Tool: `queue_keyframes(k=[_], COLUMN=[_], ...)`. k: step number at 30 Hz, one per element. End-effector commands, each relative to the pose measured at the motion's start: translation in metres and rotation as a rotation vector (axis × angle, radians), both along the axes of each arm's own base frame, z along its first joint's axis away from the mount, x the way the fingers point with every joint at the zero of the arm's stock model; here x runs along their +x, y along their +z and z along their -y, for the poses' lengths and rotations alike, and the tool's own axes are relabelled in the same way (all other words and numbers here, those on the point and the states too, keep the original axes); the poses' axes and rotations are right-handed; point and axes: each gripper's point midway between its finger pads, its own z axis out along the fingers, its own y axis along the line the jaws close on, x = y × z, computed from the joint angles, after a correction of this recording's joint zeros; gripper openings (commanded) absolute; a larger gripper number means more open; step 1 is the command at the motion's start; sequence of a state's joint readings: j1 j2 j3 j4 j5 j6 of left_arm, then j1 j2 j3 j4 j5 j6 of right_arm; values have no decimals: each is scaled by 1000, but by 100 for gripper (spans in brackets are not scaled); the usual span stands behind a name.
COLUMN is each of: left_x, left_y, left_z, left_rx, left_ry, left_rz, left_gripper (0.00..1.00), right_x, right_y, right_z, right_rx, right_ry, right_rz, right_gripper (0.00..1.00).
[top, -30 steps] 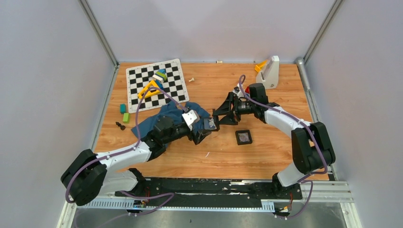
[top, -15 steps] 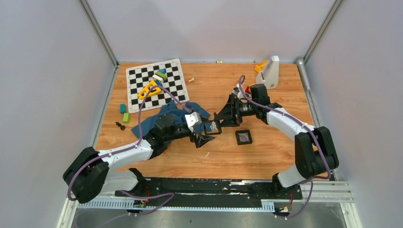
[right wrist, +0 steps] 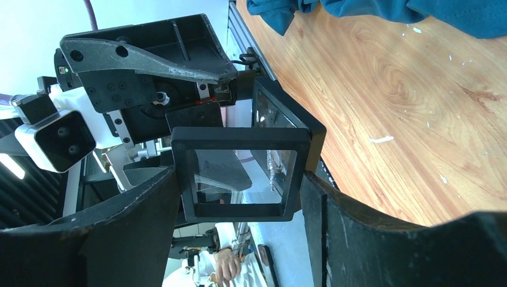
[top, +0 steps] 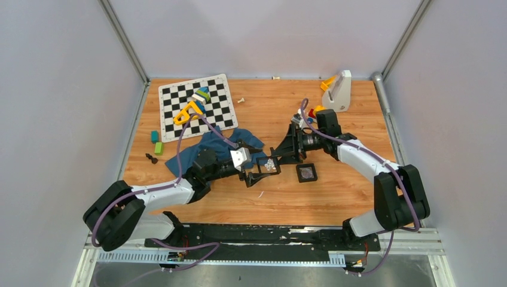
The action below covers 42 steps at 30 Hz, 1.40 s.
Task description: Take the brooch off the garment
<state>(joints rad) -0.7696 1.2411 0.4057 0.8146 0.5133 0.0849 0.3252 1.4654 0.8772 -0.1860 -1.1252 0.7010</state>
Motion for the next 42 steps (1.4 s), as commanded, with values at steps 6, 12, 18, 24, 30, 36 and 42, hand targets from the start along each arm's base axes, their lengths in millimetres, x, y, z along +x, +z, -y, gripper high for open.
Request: queue_keyframes(k=[6,12,18,24,30,36,42], left_x=[-1,2,8,16,19,25,28], left_y=[13,15,15,16,19,13,9], left_z=[10,5,-1,-9,-15,-14,-14], left_rx=[-42,-55,-54,-47,-47,-14,6], left_ry=[-57,-16,39,111,151,177,186], left_rz=[72,63,43,22,10,-20,-39], left_gripper=[90,97,100,100,100,100,100], right_x=[-7,14,55,86,105,108,110], right_y=[9,-5,-36,-75,-103,-110,-112], right_z=[-2,6,25,29,36,45,51], right_rx=[26,-105,-327,-441,-521,-572,-658], right_ry=[41,-67,-252,-310,-361,-391,-417], right_rz=[70,82,99,57,51,72,100], right_gripper=[35,34,34,31,38,83,95])
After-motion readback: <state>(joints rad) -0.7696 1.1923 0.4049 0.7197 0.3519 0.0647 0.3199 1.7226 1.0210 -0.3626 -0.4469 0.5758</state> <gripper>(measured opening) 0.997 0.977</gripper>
